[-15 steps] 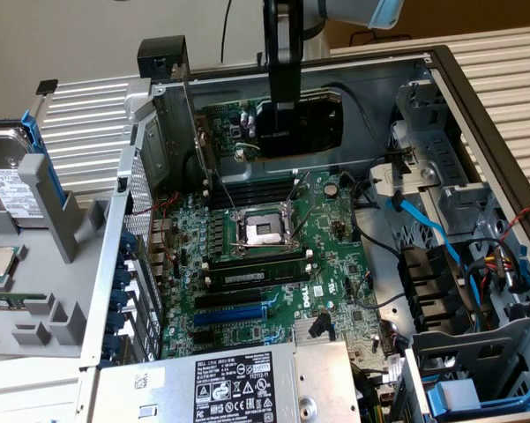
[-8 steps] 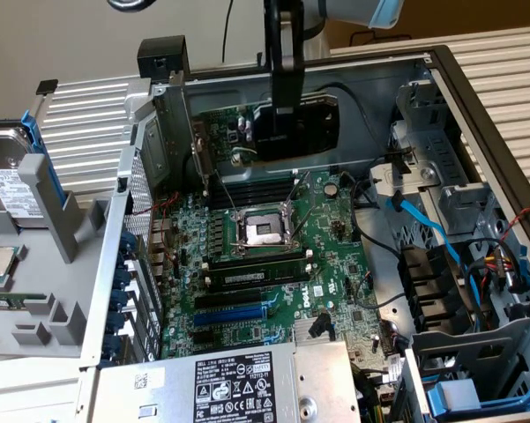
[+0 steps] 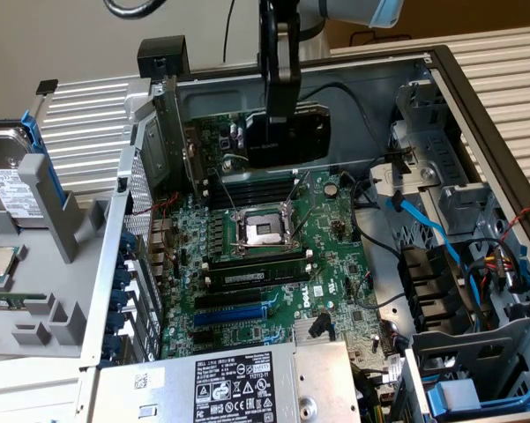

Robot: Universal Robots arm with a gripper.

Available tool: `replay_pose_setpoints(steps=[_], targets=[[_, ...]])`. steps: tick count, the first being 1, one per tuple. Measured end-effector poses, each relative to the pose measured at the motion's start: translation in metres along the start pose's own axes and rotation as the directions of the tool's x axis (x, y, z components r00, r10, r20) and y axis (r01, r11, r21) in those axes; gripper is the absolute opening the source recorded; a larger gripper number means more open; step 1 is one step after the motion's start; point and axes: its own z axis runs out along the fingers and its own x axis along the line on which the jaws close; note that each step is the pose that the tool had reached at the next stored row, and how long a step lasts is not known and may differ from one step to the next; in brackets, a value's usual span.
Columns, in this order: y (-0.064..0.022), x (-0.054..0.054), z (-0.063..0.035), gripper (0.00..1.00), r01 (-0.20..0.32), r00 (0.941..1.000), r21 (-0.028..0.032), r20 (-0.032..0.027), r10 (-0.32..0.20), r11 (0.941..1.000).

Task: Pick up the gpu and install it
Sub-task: 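Insert the gpu into the slot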

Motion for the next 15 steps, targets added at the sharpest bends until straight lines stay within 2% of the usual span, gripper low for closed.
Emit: replay_pose_setpoints(steps=[7,10,15], targets=[[0.0086,0.007,0.0126,0.27,0.011,0.9999,-0.0059,0.0020,-0.011,0.9999],[0.0124,0.010,0.0171,0.27,0.015,0.9999,-0.0065,0.0028,-0.015,0.9999],[0.0149,0.021,0.0249,0.27,0.017,0.9998,-0.0067,0.0087,-0.017,0.9998]])
